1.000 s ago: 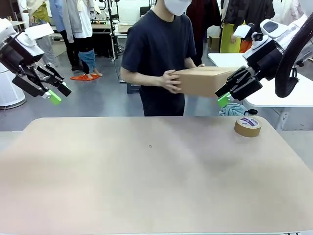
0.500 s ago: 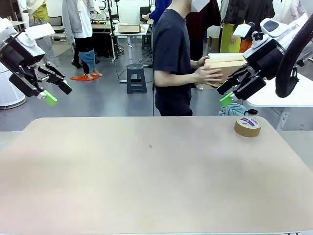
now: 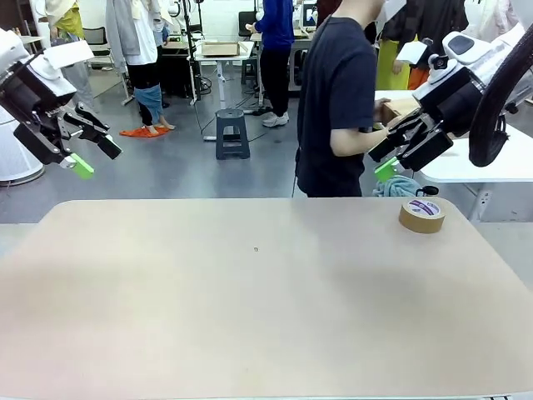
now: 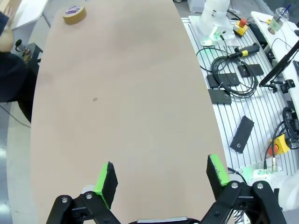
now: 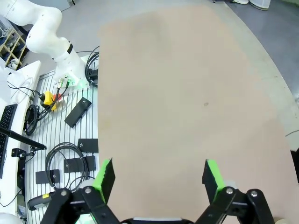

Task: Wrap the clocks to prevent damage.
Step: After the human seals the box with tape, release both hands from the side flaps of the Package Box.

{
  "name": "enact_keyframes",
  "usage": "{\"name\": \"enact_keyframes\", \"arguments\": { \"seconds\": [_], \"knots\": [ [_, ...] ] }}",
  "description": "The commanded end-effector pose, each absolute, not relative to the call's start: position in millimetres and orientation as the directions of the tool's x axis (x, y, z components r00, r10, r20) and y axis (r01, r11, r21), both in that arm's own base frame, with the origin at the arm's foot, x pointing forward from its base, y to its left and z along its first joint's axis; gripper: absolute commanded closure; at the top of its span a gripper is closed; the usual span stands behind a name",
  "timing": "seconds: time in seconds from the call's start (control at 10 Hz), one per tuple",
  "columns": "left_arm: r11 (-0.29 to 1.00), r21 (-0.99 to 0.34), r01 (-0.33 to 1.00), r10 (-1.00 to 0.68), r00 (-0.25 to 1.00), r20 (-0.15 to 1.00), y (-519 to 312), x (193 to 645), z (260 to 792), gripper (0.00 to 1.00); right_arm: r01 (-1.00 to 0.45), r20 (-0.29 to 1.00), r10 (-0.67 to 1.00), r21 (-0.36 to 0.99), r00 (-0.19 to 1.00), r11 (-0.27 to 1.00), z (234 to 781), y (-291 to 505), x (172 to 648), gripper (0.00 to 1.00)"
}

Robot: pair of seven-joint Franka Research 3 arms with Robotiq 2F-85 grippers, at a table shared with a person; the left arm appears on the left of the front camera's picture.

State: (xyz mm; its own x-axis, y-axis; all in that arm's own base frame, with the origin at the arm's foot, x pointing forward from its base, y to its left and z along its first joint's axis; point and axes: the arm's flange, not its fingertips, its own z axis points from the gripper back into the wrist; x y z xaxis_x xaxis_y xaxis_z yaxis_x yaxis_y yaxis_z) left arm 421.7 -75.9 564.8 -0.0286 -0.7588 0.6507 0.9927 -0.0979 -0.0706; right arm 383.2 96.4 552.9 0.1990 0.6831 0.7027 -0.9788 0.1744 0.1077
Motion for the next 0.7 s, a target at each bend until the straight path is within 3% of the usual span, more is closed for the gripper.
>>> {"name": "enact_keyframes", "arguments": {
  "seconds": [0.0, 0.2, 0.6],
  "knots": [
    [-0.097, -0.065, 0.993, -0.760, -0.031, 0.650, -75.9, 421.3, 566.3, 0.00, -0.925, 0.841, 0.473, 0.080, 0.262, 0.372, 562.3, 86.0, 394.5, 0.00],
    [0.054, -0.042, 0.998, -0.560, 0.065, 0.826, -54.3, 419.0, 568.8, 0.00, -0.837, 0.925, 0.230, 0.141, 0.301, 0.529, 567.3, 52.5, 387.2, 0.00],
    [0.156, -0.060, 0.986, -0.395, 0.118, 0.911, -10.1, 404.9, 558.7, 0.00, -0.794, 0.896, 0.215, 0.208, 0.389, 0.571, 539.3, 11.7, 351.0, 0.00]
  ]
}}
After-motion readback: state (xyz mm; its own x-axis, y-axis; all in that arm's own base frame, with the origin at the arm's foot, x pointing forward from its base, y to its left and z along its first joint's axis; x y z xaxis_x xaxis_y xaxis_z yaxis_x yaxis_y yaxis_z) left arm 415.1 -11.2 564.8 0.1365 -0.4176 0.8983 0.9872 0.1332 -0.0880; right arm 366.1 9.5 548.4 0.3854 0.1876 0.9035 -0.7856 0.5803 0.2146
